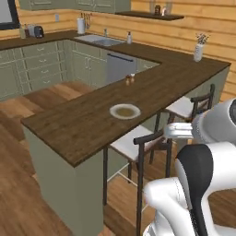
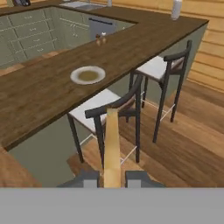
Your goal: Start the toaster. Once the lever pops up, take the bread to the plate on the dining counter.
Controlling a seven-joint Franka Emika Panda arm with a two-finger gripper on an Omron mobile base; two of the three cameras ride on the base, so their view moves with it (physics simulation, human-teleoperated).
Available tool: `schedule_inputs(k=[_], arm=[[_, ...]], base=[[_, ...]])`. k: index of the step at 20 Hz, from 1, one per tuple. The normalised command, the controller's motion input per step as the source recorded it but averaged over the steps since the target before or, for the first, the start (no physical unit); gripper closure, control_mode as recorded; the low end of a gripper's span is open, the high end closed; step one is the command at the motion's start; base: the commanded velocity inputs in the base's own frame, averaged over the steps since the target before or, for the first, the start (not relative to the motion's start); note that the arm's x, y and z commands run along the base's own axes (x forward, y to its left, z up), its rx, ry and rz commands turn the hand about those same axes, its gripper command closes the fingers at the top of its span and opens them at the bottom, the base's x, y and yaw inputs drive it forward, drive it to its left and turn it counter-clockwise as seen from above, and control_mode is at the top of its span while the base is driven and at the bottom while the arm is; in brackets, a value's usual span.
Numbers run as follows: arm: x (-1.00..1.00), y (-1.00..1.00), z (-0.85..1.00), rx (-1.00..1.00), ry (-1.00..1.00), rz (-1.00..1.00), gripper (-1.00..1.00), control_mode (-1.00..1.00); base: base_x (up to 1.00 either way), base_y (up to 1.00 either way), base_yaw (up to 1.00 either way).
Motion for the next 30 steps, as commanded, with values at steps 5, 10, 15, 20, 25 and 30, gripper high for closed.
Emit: schedule_inputs(k=[5, 10, 15, 20, 25, 30], arm=[[0.00, 0.00, 0.00, 0.00, 0.00, 0.00, 1.00, 1.00], [0.00, 0.00, 0.00, 0.00, 0.00, 0.00, 1.00, 1.00], [0.00, 0.00, 0.00, 0.00, 0.00, 0.00, 1.00, 1.00], [0.00, 0.00, 0.00, 0.00, 0.00, 0.00, 1.00, 1.00], [0.00, 0.00, 0.00, 0.00, 0.00, 0.00, 1.00, 1.00], [0.00, 0.00, 0.00, 0.00, 0.00, 0.00, 1.00, 1.00]], base=[[0.15, -0.54, 0.73], [0.12, -0.58, 0.55], [0.03, -0.65, 0.33], [0.03, -0.89, 0.20], [0.12, -0.70, 0.08], [0.39, -0.39, 0.08]])
